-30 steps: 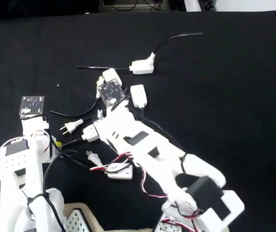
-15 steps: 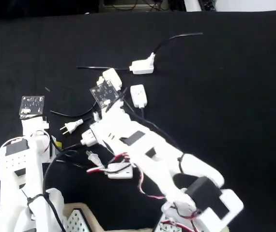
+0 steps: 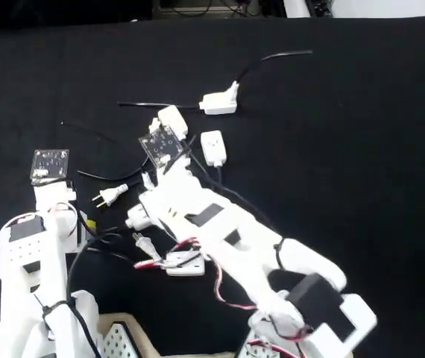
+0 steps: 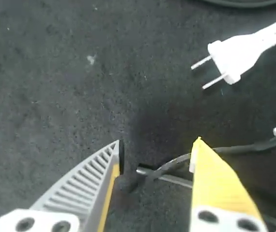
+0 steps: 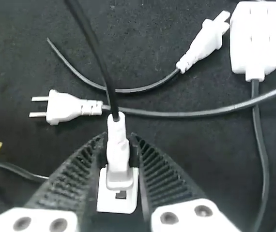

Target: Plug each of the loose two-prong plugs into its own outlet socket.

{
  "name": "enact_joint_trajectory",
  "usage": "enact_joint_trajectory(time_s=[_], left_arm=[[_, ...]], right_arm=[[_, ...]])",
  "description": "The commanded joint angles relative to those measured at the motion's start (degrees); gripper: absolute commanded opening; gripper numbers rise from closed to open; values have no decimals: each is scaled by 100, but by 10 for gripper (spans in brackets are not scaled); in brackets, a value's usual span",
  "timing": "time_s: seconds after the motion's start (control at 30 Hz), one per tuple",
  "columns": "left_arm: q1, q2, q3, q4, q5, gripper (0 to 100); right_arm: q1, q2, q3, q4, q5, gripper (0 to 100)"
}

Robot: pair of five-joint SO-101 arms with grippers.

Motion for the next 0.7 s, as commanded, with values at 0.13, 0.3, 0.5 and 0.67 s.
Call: enact_joint_trajectory(time_s=[0.13, 0.3, 0.5, 0.67], left_arm=[[716, -114, -84, 615, 26, 235], [1191, -114, -84, 949, 9, 235], [1552, -123, -84, 967, 9, 234], [804, -123, -347, 914, 26, 235]], right_arm=[[-26, -1244, 541, 105, -70, 11], [9, -1596, 752, 105, -70, 11], [9, -1596, 760, 97, -70, 11], [-18, -1631, 875, 53, -53, 11]])
